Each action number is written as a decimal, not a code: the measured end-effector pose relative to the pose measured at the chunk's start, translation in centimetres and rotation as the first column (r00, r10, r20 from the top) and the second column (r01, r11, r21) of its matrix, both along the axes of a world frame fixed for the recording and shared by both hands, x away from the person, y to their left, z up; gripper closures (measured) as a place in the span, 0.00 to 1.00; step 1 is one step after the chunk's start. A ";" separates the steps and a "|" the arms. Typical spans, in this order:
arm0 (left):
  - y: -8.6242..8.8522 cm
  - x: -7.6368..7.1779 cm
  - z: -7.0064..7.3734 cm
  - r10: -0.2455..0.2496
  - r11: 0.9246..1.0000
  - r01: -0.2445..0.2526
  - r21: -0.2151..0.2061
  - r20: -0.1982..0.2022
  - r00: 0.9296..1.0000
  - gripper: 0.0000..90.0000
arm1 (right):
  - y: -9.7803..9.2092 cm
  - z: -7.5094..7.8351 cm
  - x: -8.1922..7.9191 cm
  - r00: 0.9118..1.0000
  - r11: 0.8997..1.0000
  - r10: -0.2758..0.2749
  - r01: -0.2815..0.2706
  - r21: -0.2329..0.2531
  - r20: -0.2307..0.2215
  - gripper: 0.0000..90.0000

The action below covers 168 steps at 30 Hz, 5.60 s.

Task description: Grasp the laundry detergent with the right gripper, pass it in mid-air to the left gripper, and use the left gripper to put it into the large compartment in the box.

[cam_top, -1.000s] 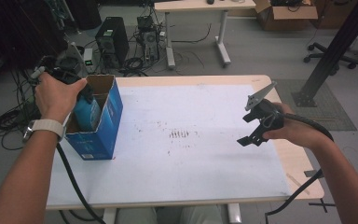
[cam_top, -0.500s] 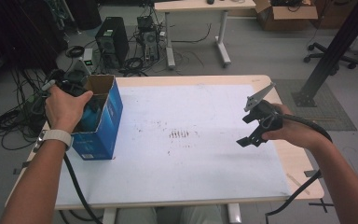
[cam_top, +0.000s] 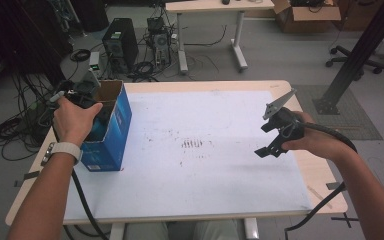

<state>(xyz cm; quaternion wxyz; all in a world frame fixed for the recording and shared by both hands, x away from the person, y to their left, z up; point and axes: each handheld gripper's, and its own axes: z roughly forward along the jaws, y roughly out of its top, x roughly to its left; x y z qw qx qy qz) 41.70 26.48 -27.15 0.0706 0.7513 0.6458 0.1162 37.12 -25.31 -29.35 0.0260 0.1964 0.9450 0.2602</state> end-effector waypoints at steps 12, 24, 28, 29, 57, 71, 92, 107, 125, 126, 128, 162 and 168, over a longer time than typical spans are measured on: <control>0.0 0.4 -0.8 -0.008 1.000 0.008 -0.007 -0.016 1.000 0.42 | 0.0 -0.3 0.2 1.000 1.000 -0.003 0.003 -0.002 -0.009 0.06; 0.7 0.6 -0.9 -0.007 0.999 0.007 -0.038 -0.014 1.000 0.41 | 0.2 -0.8 0.4 1.000 1.000 -0.003 0.003 0.001 -0.018 0.06; 0.9 0.6 -0.9 -0.005 0.999 0.005 -0.040 -0.014 1.000 0.40 | 0.4 -0.8 0.5 1.000 1.000 0.000 0.000 0.004 -0.018 0.06; 0.9 0.6 -0.9 -0.008 0.999 0.008 -0.039 -0.013 1.000 0.40 | 0.4 -0.8 0.5 1.000 1.000 0.001 -0.001 0.005 -0.018 0.06; 0.9 0.3 0.6 0.003 0.997 -0.003 -0.074 0.001 1.000 0.26 | 0.1 -0.7 0.2 1.000 1.000 -0.002 0.002 0.005 -0.012 0.06; 0.1 -0.5 3.9 -0.037 0.997 0.038 -0.065 0.019 0.999 0.23 | -0.2 -0.4 -0.2 1.000 1.000 -0.003 0.003 0.011 -0.003 0.06; -3.0 -3.2 8.4 -0.137 0.987 0.137 -0.085 0.007 0.991 0.11 | -0.7 0.6 -1.4 1.000 1.000 -0.006 0.006 0.012 0.010 0.06; -5.9 -4.3 10.3 -0.228 0.969 0.228 -0.097 0.007 0.974 0.08 | -1.0 1.2 -1.8 1.000 1.000 -0.016 0.016 0.010 0.019 0.06; -10.2 -5.5 11.5 -0.382 0.921 0.381 -0.087 0.003 0.924 0.06 | -1.0 1.7 -1.9 1.000 1.000 -0.022 0.022 0.005 0.016 0.07; -10.4 -5.6 11.5 -0.386 0.919 0.385 -0.088 0.003 0.922 0.06 | -1.0 1.7 -1.9 1.000 1.000 -0.023 0.023 0.005 0.015 0.07; -10.7 -5.6 11.5 -0.398 0.913 0.397 -0.092 0.003 0.917 0.06 | -1.0 1.8 -1.9 1.000 1.000 -0.023 0.022 0.007 0.016 0.07; -16.6 -5.3 9.1 -0.589 0.806 0.581 -0.112 -0.059 0.806 0.05 | -0.4 1.9 -0.9 0.999 0.999 -0.035 0.035 0.000 -0.009 0.06; -16.7 -5.2 8.4 -0.600 0.799 0.590 -0.120 -0.070 0.797 0.05 | -0.3 1.9 -0.6 0.999 1.000 -0.031 0.031 -0.002 -0.012 0.06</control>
